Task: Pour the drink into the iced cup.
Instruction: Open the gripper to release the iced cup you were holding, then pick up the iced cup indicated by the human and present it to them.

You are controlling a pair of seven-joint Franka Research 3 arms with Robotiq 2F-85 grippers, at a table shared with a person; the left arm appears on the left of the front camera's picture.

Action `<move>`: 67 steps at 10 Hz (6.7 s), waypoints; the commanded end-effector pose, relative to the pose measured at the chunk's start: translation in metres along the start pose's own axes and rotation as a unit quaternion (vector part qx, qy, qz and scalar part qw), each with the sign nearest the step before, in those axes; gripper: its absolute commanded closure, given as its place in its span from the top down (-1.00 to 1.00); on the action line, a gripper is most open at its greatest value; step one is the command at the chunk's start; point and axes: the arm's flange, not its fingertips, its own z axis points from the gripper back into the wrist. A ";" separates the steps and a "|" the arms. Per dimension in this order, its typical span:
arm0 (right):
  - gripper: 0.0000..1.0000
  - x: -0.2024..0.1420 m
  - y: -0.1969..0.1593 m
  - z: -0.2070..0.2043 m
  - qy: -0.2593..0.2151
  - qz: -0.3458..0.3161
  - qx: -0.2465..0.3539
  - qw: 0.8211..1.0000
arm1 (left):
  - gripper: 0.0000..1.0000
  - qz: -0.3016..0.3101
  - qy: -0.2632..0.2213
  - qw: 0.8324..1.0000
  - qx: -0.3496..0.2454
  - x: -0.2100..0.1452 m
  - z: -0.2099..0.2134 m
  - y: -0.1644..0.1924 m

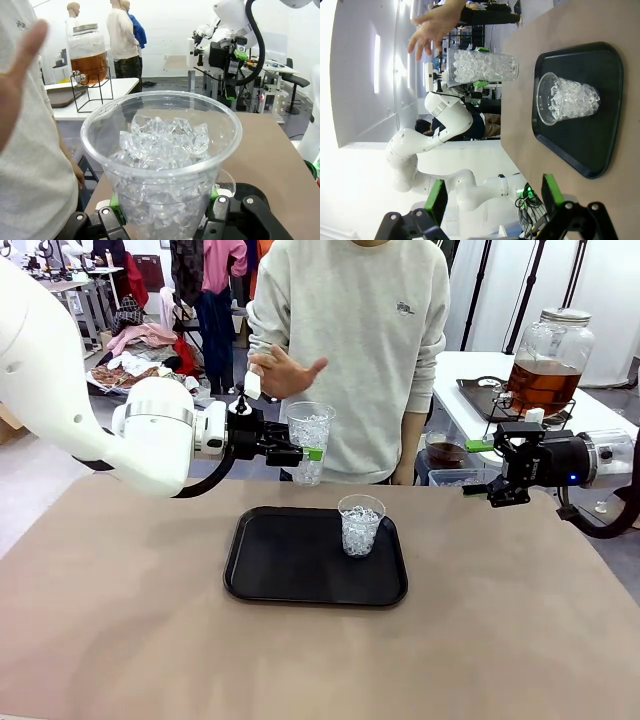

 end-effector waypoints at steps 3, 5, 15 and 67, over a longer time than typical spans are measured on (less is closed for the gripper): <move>1.00 0.000 0.002 0.001 -0.001 0.002 0.001 1.000 | 0.41 -0.003 -0.004 1.000 -0.001 0.004 0.000 -0.001; 1.00 0.000 0.002 0.001 -0.001 0.002 0.001 1.000 | 0.41 -0.003 -0.004 1.000 -0.001 0.004 0.000 -0.001; 1.00 0.000 0.002 0.001 -0.001 0.002 0.001 1.000 | 0.41 -0.003 -0.004 1.000 -0.001 0.004 0.000 -0.001; 1.00 0.000 0.002 0.001 -0.001 0.002 0.001 1.000 | 1.00 -0.006 0.007 1.000 -0.011 0.026 0.216 -0.049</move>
